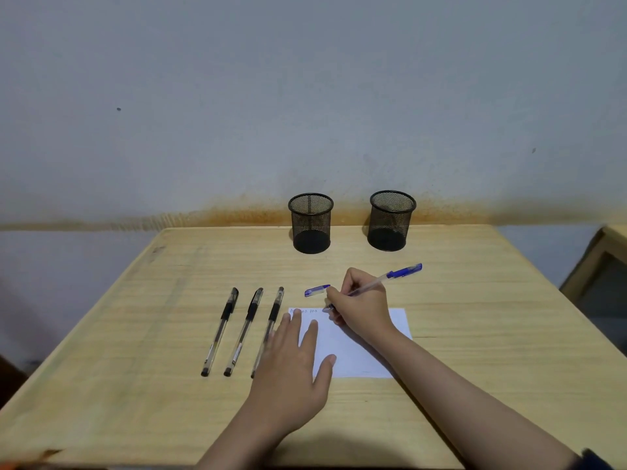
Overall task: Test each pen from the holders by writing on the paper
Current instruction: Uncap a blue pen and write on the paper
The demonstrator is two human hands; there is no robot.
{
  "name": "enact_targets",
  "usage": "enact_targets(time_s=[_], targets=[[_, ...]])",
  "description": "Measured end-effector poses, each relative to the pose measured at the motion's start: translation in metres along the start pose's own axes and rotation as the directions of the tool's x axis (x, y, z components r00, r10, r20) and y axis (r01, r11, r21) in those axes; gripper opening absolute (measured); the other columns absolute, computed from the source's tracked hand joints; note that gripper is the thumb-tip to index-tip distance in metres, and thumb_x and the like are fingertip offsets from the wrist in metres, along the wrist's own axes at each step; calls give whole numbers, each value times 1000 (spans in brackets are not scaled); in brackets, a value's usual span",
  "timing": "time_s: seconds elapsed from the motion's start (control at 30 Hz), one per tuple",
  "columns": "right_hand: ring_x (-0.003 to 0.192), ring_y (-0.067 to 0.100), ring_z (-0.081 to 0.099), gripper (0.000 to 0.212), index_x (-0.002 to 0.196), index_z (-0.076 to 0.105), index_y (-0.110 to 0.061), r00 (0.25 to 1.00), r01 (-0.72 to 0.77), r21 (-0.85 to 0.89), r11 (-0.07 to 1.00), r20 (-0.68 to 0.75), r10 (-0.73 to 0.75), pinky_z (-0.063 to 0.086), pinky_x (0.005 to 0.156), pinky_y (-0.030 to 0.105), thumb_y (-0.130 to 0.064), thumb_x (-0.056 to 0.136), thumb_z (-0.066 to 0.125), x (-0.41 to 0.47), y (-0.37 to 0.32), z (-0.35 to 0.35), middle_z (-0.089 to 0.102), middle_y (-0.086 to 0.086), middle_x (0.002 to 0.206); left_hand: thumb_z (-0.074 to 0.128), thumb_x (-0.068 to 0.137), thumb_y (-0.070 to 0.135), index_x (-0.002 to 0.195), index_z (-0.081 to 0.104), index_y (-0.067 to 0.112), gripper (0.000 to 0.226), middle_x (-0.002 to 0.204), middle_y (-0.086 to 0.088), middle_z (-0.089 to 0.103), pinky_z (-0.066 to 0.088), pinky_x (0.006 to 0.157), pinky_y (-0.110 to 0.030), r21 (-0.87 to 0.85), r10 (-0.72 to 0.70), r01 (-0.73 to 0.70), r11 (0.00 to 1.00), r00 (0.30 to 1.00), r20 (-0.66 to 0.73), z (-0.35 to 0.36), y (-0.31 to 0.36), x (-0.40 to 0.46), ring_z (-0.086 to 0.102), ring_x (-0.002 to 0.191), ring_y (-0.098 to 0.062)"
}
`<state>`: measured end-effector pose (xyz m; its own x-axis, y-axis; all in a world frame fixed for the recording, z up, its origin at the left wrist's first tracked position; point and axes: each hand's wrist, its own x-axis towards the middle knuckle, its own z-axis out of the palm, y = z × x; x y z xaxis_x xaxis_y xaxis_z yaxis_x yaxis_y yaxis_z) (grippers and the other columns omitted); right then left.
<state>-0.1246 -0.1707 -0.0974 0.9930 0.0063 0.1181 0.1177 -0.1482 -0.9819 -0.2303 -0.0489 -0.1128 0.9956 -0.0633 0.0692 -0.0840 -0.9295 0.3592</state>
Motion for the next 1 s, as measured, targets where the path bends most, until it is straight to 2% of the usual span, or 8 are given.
enact_targets(time_s=[0.1,0.2,0.3,0.43,0.53,0.7,0.87,1.0], targets=[[58,49,61,28,62,43,-5,999,37,-49,998,26,-36,50,44,31,3,80,62,-1,0,1,52,39,65,26,94,50,148,10,23,62,159,-1,-8,3,117,-33,-10,-7,7,1000,1000,11,-1,1,0,-15,144,-13],[55,42,62,29,62,43,-7,999,40,-89,995,38,-37,51,46,32,2,81,62,0,1,2,54,38,66,26,94,50,148,9,23,62,159,-2,-7,4,117,-34,-7,-9,9,1000,1000,20,0,0,0,-14,145,-14],[51,29,62,28,63,43,-8,999,13,-103,995,45,-9,51,43,27,2,81,62,3,3,2,55,30,63,26,94,50,148,9,23,62,159,-2,-7,2,117,-34,0,-4,4,1000,1000,17,1,0,1,-14,145,-15],[48,24,63,24,64,45,-5,997,-1,-93,996,81,9,51,42,25,4,79,62,3,2,1,55,34,63,26,94,51,148,9,24,63,159,-2,-7,3,117,-35,-3,-9,9,1000,1000,17,1,-1,1,-13,145,-15],[48,23,62,30,62,42,-9,998,-4,-78,997,56,9,51,44,26,4,80,61,3,2,2,54,23,60,26,94,51,148,9,24,63,159,-1,-6,3,117,-35,-11,-13,13,1000,1000,11,2,-1,1,-12,145,-15],[47,21,63,27,63,44,-7,998,-6,-90,996,54,11,51,42,24,3,80,62,3,2,1,59,38,69,26,93,52,148,9,25,63,159,0,-6,3,117,-34,-10,-19,19,1000,1000,11,1,0,1,-12,145,-15],[48,23,62,28,62,43,-9,999,9,-108,994,49,-4,51,43,26,2,80,62,3,3,2,55,28,60,26,93,51,147,9,26,62,159,0,-6,3,117,-34,-12,-22,22,1000,1000,10,1,-1,1,-12,145,-15],[47,24,61,28,62,42,-8,999,-1,-99,995,34,5,50,43,27,4,79,61,2,3,1,54,30,61,27,94,51,148,9,25,62,159,1,-7,3,117,-34,-26,-22,22,999,1000,12,1,0,1,-12,145,-14]])
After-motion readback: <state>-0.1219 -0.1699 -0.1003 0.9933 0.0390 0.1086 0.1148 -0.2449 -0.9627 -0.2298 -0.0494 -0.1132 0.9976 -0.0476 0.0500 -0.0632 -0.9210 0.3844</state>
